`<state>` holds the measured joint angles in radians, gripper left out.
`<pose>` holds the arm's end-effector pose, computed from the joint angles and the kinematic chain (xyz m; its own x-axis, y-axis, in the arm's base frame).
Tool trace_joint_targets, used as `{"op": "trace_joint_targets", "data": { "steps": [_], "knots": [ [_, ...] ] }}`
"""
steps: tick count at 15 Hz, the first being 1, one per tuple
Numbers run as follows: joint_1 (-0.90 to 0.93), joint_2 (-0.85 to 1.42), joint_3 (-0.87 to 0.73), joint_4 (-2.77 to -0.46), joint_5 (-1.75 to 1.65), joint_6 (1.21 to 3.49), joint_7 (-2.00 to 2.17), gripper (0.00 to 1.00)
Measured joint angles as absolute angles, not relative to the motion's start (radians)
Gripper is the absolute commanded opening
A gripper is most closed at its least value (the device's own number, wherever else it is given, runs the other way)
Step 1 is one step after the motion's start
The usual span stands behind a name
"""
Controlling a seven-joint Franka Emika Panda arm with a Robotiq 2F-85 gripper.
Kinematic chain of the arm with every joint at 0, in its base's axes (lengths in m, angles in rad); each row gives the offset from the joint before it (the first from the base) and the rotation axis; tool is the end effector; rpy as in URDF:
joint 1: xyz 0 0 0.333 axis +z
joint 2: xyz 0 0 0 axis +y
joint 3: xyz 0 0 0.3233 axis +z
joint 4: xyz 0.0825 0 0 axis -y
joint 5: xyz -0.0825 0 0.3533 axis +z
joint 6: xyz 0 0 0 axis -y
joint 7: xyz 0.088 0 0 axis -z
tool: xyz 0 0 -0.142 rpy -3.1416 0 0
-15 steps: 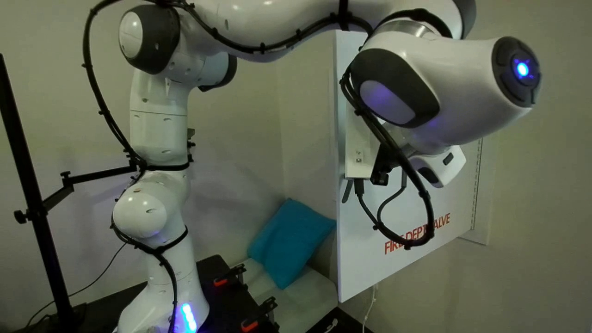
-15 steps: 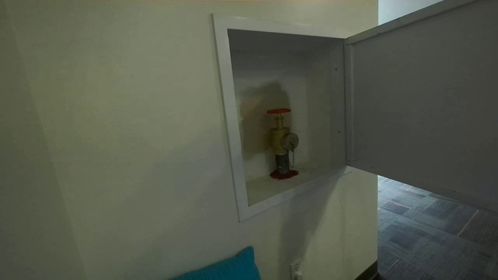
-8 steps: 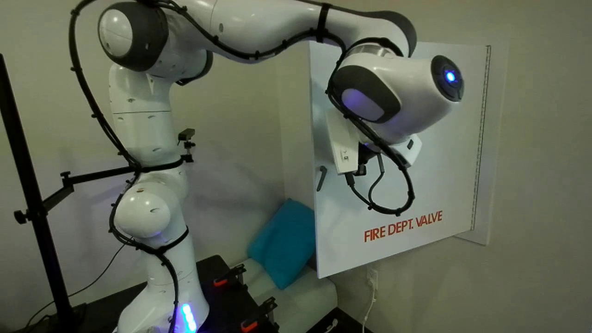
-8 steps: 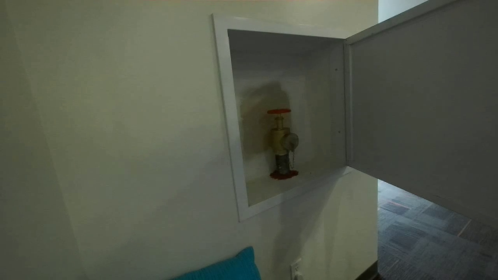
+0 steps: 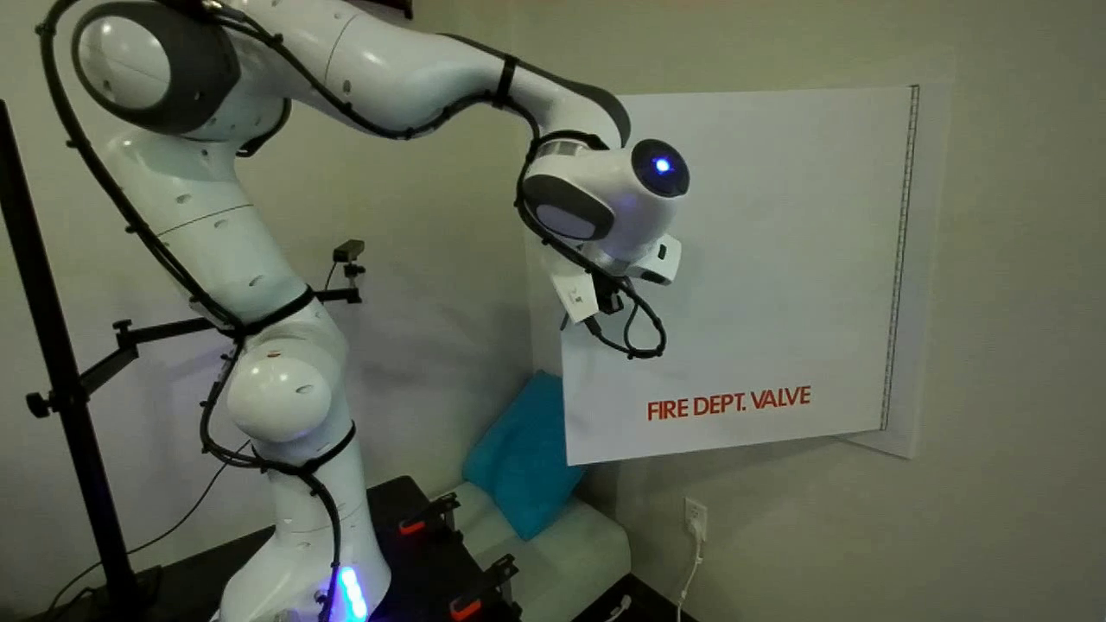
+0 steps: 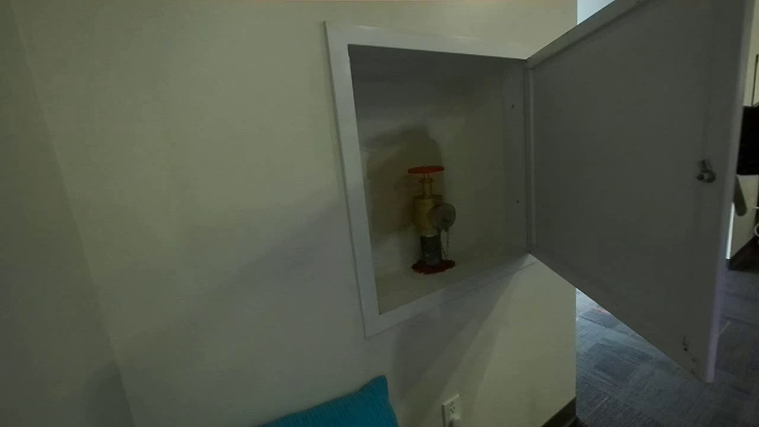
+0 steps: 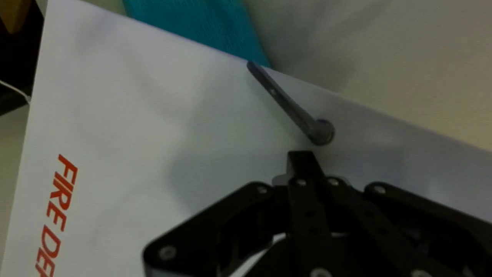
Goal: Close the door
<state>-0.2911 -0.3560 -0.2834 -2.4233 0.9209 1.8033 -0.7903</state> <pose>0.3713 -0.1343 0.4535 0.9277 -0.2538 0.2736 0.0666 -0.6088 -0.7905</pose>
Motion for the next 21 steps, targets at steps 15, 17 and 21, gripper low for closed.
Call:
{"op": "trace_joint_targets", "data": {
  "steps": [15, 17, 21],
  "knots": [
    [-0.177, -0.443, -0.207, -2.533, 1.195, 2.066, -0.956, 0.0],
    [-0.144, -0.433, -0.197, -2.533, 1.338, 2.073, -1.082, 0.0],
    [-0.1, -0.386, -0.119, -2.518, 1.569, 2.077, -1.312, 0.0]
  ]
}}
